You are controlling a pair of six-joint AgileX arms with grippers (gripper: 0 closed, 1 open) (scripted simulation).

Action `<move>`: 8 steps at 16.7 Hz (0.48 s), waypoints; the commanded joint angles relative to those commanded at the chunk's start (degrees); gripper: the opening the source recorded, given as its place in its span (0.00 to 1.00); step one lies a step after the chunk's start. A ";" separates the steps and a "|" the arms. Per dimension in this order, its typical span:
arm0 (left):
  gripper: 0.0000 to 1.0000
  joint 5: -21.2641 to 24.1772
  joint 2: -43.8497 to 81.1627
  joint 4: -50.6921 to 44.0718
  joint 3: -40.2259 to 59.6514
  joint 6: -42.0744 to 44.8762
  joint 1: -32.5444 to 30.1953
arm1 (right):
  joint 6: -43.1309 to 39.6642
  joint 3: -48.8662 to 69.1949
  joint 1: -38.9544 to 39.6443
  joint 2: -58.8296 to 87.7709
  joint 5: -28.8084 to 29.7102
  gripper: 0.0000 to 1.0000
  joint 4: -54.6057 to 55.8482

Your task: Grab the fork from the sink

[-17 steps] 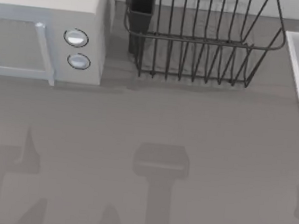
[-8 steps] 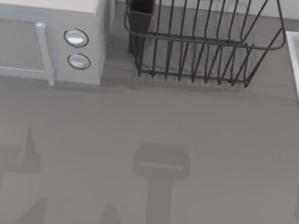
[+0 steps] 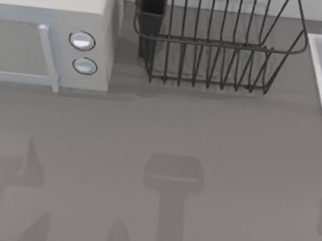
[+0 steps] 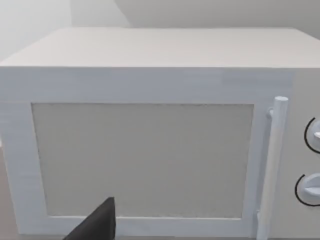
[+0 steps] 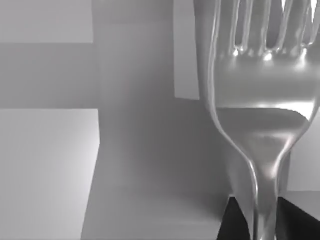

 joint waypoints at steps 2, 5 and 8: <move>1.00 0.00 0.00 0.00 0.00 0.00 0.00 | 0.00 0.00 0.00 0.00 0.00 0.00 0.00; 1.00 0.00 0.00 0.00 0.00 0.00 0.00 | 0.00 0.00 0.00 0.00 0.00 0.00 0.00; 1.00 0.00 0.00 0.00 0.00 0.00 0.00 | 0.69 -0.48 0.26 -3.48 -0.84 0.00 -0.26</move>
